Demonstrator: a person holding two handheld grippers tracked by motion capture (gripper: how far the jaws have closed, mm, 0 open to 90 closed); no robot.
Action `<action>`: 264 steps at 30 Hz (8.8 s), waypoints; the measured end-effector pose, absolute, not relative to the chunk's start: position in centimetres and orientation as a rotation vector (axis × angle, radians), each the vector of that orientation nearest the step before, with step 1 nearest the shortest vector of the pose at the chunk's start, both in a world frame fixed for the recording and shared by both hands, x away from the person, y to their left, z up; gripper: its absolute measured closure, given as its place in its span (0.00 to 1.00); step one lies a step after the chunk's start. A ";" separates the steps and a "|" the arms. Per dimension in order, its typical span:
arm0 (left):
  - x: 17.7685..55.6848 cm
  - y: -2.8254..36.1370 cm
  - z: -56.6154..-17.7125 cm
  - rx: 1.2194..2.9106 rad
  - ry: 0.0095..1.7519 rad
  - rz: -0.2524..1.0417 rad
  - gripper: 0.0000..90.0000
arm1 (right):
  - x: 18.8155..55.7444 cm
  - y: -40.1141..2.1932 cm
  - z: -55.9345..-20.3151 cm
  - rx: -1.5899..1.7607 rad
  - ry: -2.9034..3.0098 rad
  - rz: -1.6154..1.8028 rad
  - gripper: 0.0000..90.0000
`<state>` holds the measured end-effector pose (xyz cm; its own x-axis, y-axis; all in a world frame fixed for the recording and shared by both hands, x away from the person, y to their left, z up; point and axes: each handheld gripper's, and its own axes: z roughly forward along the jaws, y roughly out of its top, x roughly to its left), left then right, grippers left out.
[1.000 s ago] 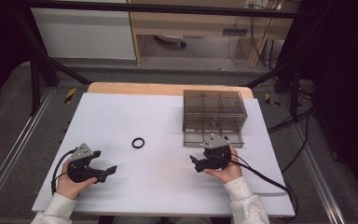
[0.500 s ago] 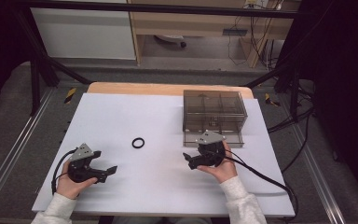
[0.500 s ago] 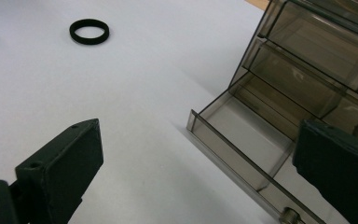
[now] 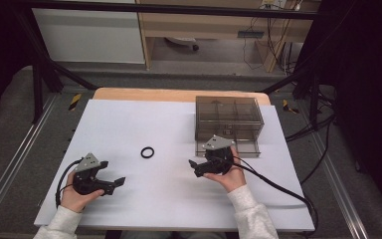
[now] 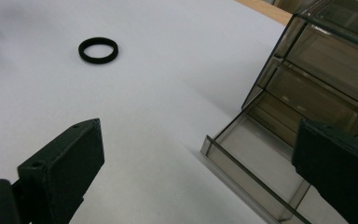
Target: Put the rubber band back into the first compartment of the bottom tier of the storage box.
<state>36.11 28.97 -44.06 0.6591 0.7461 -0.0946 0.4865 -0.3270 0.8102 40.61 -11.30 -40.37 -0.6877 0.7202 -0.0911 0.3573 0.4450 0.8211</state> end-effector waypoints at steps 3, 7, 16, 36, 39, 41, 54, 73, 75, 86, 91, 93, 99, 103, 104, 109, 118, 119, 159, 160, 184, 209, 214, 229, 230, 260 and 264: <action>36.1 29.0 -44.1 1.995 0.959 0.372 0.05 | 40.8 -10.8 -40.3 0.907 2.276 1.136 0.03; 36.1 29.0 -44.1 1.995 0.958 0.373 0.05 | 41.1 -10.1 -40.1 0.903 2.284 1.143 0.03; 36.1 29.0 -44.0 1.996 0.958 0.373 0.05 | 41.7 -8.7 -40.1 0.907 2.300 1.157 0.03; 36.1 29.0 -44.1 1.995 0.958 0.372 0.05 | 43.5 -4.9 -40.9 0.910 2.357 1.168 0.04; 36.1 29.0 -44.1 1.996 0.957 0.372 0.05 | 43.7 -4.5 -41.0 0.913 2.361 1.163 0.04; 36.1 29.0 -44.1 1.996 0.957 0.372 0.05 | 43.9 -4.2 -41.1 0.914 2.365 1.157 0.04; 36.1 29.0 -44.0 1.996 0.955 0.372 0.05 | 44.8 -2.6 -41.5 0.919 2.379 1.164 0.05; 36.1 29.0 -44.1 1.997 0.956 0.374 0.05 | 46.7 -0.8 -42.6 0.953 2.400 1.152 0.07; 36.1 29.1 -44.1 1.997 0.956 0.373 0.05 | 46.8 -0.6 -42.7 0.953 2.406 1.150 0.07; 36.1 29.1 -44.1 1.997 0.956 0.373 0.05 | 47.3 0.9 -43.4 0.930 2.436 1.134 0.13; 36.1 29.1 -44.1 1.997 0.955 0.373 0.05 | 47.5 1.4 -43.7 0.927 2.445 1.149 0.20; 36.1 29.1 -44.1 1.997 0.955 0.373 0.05 | 47.6 1.5 -43.8 0.932 2.447 1.156 0.23; 36.1 29.1 -44.1 1.998 0.955 0.372 0.05 | 47.9 1.8 -44.1 0.954 2.445 1.170 0.32; 36.1 29.1 -44.1 1.997 0.956 0.372 0.05 | 48.0 2.3 -44.2 0.944 2.452 1.165 0.39; 36.1 29.1 -44.1 1.997 0.956 0.372 0.05 | 48.0 2.3 -44.2 0.944 2.452 1.165 0.39; 36.1 29.1 -44.1 1.999 0.956 0.371 0.05 | 48.1 2.8 -44.5 0.924 2.474 1.166 0.51; 36.1 29.1 -44.1 1.998 0.955 0.372 0.05 | 48.1 3.1 -44.9 0.907 2.504 1.165 0.67; 36.1 29.1 -44.1 1.997 0.957 0.371 0.05 | 48.1 3.2 -45.0 0.912 2.507 1.166 0.69; 36.1 29.0 -44.0 1.998 0.953 0.374 0.05 | 47.3 3.3 -44.0 0.864 2.533 1.151 0.98; 36.1 29.0 -44.0 1.998 0.953 0.374 0.05 | 47.3 3.3 -44.0 0.864 2.533 1.151 0.98; 36.1 29.0 -44.0 2.000 0.954 0.377 0.05 | 45.8 2.3 -41.7 0.785 2.529 1.141 0.98; 36.1 29.0 -44.0 2.003 0.953 0.379 0.05 | 44.4 0.3 -40.3 0.767 2.508 1.110 0.98; 36.1 29.0 -44.0 2.003 0.953 0.378 0.05 | 44.3 0.0 -40.2 0.764 2.508 1.101 0.98; 36.1 28.9 -44.0 2.003 0.953 0.377 0.05 | 43.9 -1.5 -39.3 0.774 2.488 1.091 0.98; 36.1 28.9 -44.0 2.003 0.954 0.377 0.05 | 43.9 -1.5 -39.3 0.774 2.488 1.091 0.98; 36.1 28.9 -44.0 2.001 0.955 0.380 0.05 | 43.5 -5.1 -38.4 0.811 2.450 1.060 0.98; 36.1 28.9 -44.1 2.003 0.955 0.379 0.05 | 43.5 -5.6 -38.5 0.821 2.444 1.058 0.98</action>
<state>36.08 28.91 -44.05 0.6606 0.7458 -0.0856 0.4842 -0.3361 0.8078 43.49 -5.58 -38.46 -0.7695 0.6326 -0.0879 0.3689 0.5525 0.7475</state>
